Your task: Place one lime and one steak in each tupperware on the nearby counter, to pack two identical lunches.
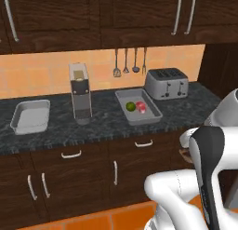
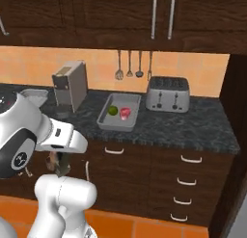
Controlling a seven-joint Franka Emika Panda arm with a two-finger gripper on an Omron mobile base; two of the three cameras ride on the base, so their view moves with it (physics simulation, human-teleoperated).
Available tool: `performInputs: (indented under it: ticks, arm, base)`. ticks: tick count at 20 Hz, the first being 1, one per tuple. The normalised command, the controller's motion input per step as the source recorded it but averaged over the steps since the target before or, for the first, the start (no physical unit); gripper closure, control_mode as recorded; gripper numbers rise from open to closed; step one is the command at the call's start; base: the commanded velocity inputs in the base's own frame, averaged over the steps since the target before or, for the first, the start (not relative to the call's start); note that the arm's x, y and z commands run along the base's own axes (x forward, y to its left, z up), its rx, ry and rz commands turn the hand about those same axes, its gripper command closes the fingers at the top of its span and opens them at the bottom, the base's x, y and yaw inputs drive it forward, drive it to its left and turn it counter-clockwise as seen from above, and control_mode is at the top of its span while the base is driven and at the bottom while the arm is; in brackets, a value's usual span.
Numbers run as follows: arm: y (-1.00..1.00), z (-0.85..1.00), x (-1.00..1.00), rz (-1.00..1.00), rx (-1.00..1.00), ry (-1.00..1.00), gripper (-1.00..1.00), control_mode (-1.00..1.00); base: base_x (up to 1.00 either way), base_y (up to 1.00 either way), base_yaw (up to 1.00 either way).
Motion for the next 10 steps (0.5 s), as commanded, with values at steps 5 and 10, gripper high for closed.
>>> performInputs:
  ticks: [5,10]
  arm:
    - [0.0,0.0,0.0,0.0,0.0,0.0,1.0,1.0]
    - [0.0,0.0,0.0,0.0,0.0,0.0,1.0,1.0]
  base:
    - [0.49,1.0,0.1]
    - [0.78,0.91,0.01]
